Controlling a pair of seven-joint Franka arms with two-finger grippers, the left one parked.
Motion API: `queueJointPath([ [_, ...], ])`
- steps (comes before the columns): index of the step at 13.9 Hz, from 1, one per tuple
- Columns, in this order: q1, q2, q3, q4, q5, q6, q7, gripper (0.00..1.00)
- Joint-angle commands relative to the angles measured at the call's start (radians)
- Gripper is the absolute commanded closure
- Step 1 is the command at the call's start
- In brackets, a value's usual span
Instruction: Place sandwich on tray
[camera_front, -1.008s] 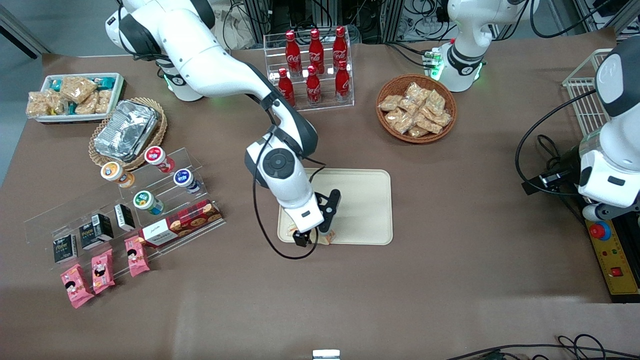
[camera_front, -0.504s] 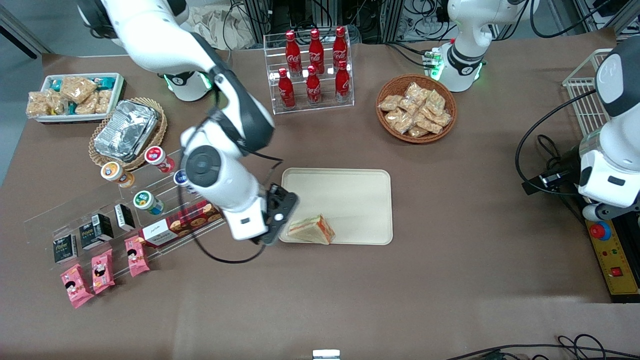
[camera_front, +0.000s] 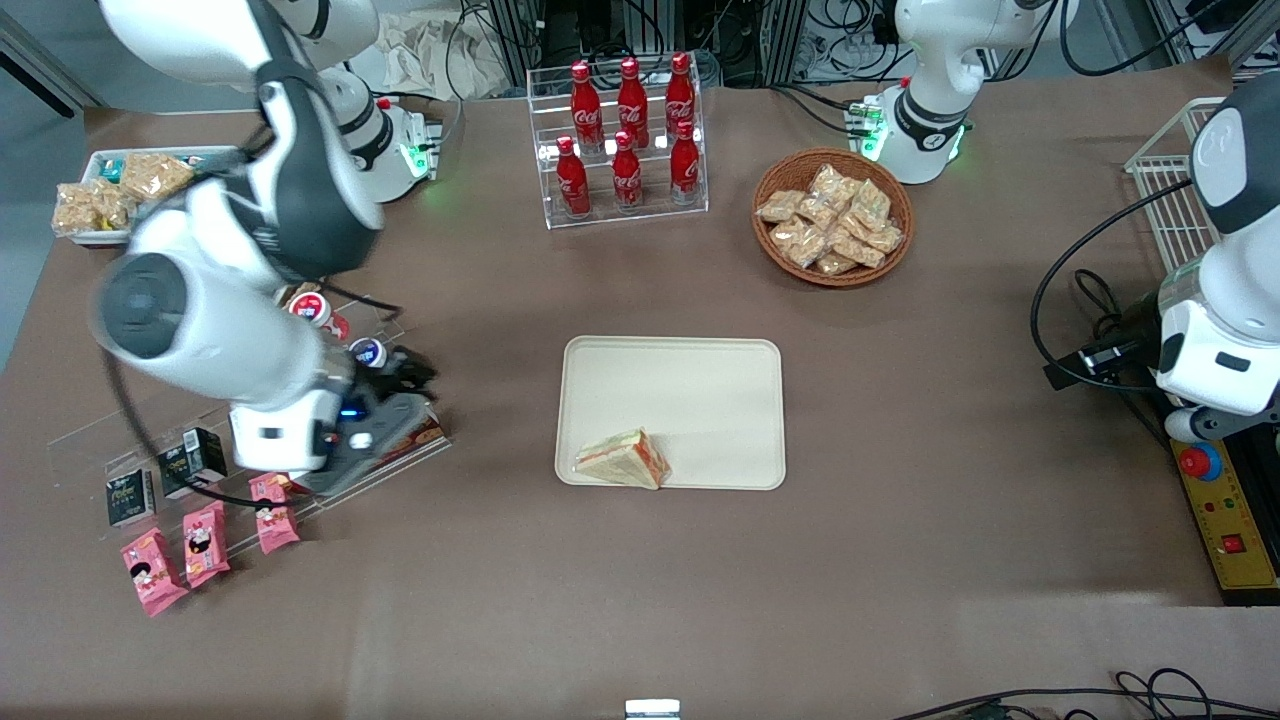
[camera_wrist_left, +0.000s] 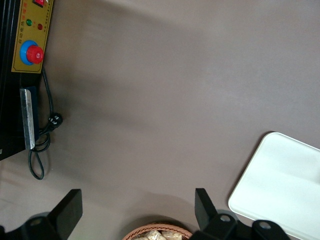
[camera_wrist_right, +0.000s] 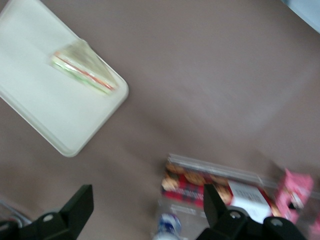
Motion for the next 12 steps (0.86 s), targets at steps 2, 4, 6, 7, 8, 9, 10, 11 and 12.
queueJointPath([
  [2,0.006,-0.068,-0.107,-0.025,-0.024,-0.061,0.019,0.02],
  [4,0.006,-0.079,-0.176,-0.025,-0.023,-0.084,0.019,0.02],
  [6,0.006,-0.082,-0.223,-0.025,-0.023,-0.114,0.027,0.02],
  [7,0.005,-0.082,-0.240,-0.025,-0.023,-0.119,0.033,0.02],
  [8,-0.003,-0.081,-0.242,-0.025,-0.023,-0.119,0.034,0.02],
  [9,-0.018,-0.081,-0.248,-0.024,-0.018,-0.119,0.031,0.02],
  [10,-0.024,-0.081,-0.250,-0.022,-0.018,-0.119,0.031,0.02],
  [11,-0.025,-0.081,-0.257,-0.022,-0.020,-0.119,0.031,0.02],
  [12,-0.023,-0.081,-0.259,-0.022,-0.023,-0.119,0.034,0.02],
])
